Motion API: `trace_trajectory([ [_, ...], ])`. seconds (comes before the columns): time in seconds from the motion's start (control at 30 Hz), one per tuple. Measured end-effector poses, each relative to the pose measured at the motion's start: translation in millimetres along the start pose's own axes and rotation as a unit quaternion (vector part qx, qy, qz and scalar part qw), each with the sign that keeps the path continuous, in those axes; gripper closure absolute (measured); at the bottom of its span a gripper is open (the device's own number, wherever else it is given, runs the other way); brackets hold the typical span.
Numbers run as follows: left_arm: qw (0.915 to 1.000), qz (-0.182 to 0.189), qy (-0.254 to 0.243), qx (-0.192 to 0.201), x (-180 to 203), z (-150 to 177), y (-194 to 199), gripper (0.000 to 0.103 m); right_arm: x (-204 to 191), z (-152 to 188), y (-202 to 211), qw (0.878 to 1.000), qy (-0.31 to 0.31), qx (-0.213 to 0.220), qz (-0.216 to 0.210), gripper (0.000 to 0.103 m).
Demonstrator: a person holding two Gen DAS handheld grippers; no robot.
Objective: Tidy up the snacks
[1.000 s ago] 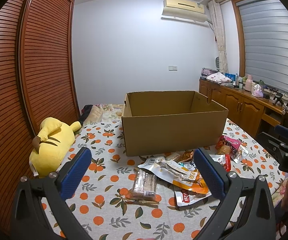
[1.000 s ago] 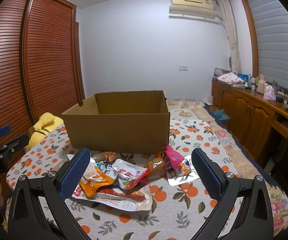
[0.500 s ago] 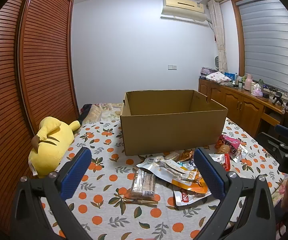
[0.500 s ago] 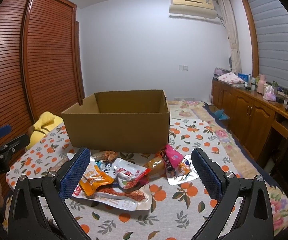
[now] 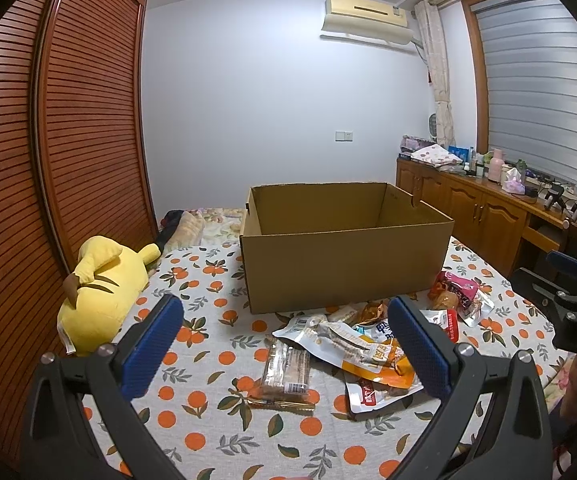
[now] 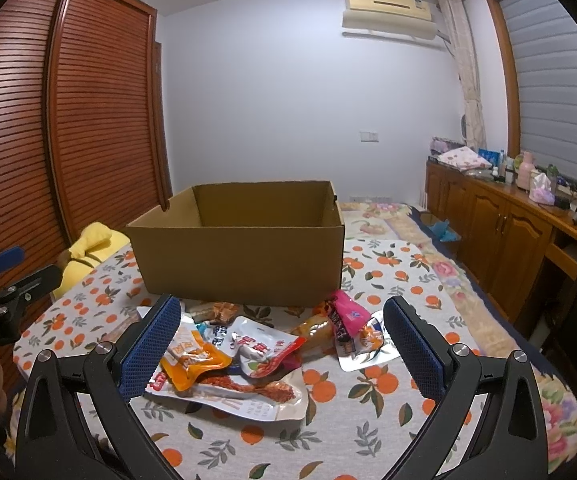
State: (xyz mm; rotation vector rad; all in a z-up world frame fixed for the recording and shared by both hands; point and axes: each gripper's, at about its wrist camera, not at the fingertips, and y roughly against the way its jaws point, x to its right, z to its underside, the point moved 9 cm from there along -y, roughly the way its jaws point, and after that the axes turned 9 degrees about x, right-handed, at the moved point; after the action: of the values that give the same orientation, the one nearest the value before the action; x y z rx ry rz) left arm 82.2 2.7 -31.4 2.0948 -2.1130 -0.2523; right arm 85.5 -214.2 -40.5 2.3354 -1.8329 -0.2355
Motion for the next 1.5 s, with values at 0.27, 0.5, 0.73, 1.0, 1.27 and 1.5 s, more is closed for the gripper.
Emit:
trace_trajectory([
  [0.27,1.0,0.005,-0.001,0.001,2.8,-1.1,0.6,0.0,-1.7,0.6,0.7,1.0,0.0,-0.003,-0.001,0.0],
  [0.5,0.9999,0.007,-0.003,-0.007,5.1,4.1,-1.3,0.0,-1.7,2.5,-0.5,1.0,0.0,-0.007,-0.004,0.0],
  [0.73,0.9998,0.01,-0.004,-0.019,3.4,13.7,-7.6,0.0,-1.9,8.0,-4.8,1.0,0.0,-0.014,-0.004,0.0],
  [1.0,0.9984,0.022,0.0,-0.053,-3.6,39.9,-24.6,0.0,1.6,27.2,-17.4,0.999,0.001,-0.037,-0.013,0.001],
  [1.27,0.9949,0.033,-0.009,-0.095,-11.1,61.7,-44.0,0.001,-29.1,41.4,-36.9,0.993,0.016,-0.072,-0.091,0.004],
  [1.5,0.9895,0.052,-0.015,-0.134,-15.2,75.4,-60.8,0.003,-72.9,49.6,-60.0,0.977,0.04,-0.114,-0.177,0.023],
])
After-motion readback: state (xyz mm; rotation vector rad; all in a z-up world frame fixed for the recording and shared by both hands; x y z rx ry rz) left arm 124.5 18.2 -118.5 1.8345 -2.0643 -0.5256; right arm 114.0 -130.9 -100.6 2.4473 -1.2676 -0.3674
